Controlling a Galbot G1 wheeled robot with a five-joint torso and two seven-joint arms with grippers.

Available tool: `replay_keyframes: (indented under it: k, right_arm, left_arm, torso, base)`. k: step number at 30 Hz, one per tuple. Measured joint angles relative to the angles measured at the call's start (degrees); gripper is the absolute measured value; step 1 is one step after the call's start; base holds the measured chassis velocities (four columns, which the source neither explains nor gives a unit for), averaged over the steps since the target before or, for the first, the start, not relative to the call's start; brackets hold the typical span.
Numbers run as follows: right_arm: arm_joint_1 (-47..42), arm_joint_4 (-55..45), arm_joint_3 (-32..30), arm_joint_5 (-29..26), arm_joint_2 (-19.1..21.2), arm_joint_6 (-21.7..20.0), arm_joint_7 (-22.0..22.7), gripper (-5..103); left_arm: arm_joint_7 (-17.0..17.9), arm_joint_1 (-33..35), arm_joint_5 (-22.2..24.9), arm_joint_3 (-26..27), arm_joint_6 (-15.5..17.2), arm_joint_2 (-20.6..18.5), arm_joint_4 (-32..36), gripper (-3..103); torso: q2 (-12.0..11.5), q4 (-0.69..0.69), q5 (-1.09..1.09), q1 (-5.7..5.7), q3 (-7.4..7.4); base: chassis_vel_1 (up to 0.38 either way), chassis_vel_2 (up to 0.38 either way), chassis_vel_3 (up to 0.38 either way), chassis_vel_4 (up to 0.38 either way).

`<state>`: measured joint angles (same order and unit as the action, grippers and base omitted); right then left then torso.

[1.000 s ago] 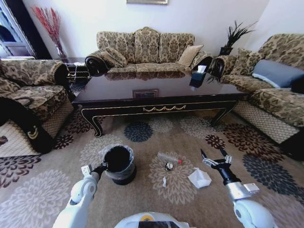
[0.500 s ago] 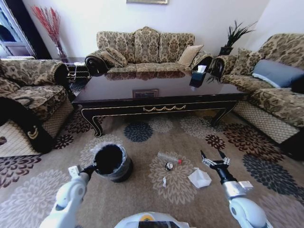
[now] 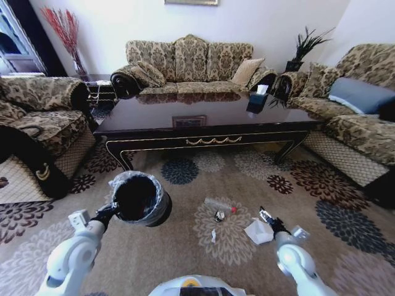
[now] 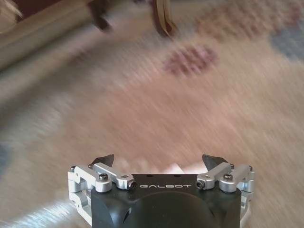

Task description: Move to the front of the table and pick up the trash from the floor, then place it into the trash bin.

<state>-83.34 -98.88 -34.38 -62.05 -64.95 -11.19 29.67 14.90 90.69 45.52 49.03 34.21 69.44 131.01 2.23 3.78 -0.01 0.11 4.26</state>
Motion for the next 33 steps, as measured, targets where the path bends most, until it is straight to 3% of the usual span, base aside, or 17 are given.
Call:
replay_keyframes:
  k: [7, 25, 29, 30, 31, 33]
  right_arm:
    - [4.1, 8.8, 1.2, -6.8, -1.8, -2.5, 5.0, 100]
    - [9.8, 20.1, 2.5, -3.0, -3.5, -1.6, 1.3, 102]
    - [11.0, 21.9, 3.1, -1.0, -3.7, -1.5, 1.2, 94]
    - [11.3, 22.4, 3.2, -0.7, -3.7, -1.5, 1.2, 90]
    - [11.9, 23.5, 3.4, -0.3, -3.7, -1.5, 1.1, 78]
    - [12.2, 24.1, 3.5, -0.2, -3.7, -1.5, 1.1, 78]
  left_arm:
    - [0.0, 0.7, 0.8, 1.3, 0.1, 0.0, 1.8, 2]
    - [0.0, 0.7, 1.7, 1.8, 0.4, -1.0, 2.0, 2]
    - [0.0, 0.7, 1.8, 1.8, 0.4, -1.0, 2.0, 2]
    - [0.0, 0.8, 1.8, 1.7, 0.4, -0.9, 2.0, 2]
    - [0.0, 0.8, 1.8, 1.5, 0.4, -0.7, 2.0, 2]
    - [0.0, 0.8, 1.8, 1.4, 0.4, -0.6, 2.0, 2]
  torso:
    - [0.0, 0.00, 0.01, 0.00, 0.00]
    - [0.0, -0.01, 0.01, 0.00, 0.00]
    - [0.0, -0.01, 0.01, 0.00, 0.00]
    - [0.0, 0.00, 0.01, 0.00, 0.00]
    - [0.0, -0.01, 0.01, 0.00, 0.00]
    - [0.0, -0.01, 0.01, 0.00, 0.00]
  base:
    - [0.000, 0.000, 0.000, 0.000]
    - [0.000, 0.000, 0.000, 0.000]
    - [0.000, 0.000, 0.000, 0.000]
    - [0.000, 0.000, 0.000, 0.000]
    - [0.000, 0.000, 0.000, 0.000]
    - [0.000, 0.000, 0.000, 0.000]
